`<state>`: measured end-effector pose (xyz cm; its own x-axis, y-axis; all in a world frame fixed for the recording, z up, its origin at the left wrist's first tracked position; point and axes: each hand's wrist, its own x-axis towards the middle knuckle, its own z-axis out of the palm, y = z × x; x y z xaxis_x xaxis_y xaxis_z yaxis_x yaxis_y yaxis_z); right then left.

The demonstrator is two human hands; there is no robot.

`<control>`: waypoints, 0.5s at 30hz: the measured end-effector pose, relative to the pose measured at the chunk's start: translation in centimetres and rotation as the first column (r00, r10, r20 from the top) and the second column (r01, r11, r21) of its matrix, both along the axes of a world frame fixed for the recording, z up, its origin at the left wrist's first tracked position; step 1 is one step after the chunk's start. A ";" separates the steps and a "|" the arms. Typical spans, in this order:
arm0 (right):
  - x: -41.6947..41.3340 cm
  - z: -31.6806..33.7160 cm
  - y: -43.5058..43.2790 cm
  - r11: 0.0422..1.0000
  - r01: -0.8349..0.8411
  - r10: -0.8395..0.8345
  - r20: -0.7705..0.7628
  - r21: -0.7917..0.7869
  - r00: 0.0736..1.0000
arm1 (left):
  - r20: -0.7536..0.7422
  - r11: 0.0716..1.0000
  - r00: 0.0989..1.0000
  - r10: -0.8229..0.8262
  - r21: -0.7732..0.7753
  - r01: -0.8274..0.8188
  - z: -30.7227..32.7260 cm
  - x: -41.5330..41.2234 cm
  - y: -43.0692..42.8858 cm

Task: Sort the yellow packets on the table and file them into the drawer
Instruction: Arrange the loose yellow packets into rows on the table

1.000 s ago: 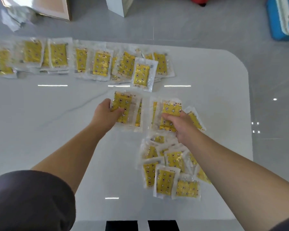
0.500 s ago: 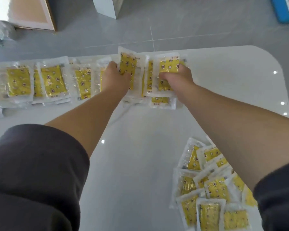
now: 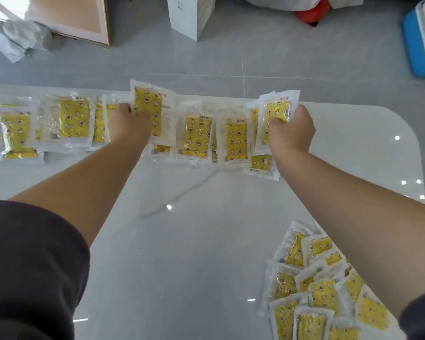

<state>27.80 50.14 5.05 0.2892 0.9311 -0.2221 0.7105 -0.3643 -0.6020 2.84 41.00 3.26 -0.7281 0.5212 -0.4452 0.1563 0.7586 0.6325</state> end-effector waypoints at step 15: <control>-2.6 -0.4 0.5 0.988 -0.076 0.042 -0.232 -0.138 0.972 | -0.256 0.975 0.966 -0.023 -0.221 -0.036 -2.4 -3.1 -1.4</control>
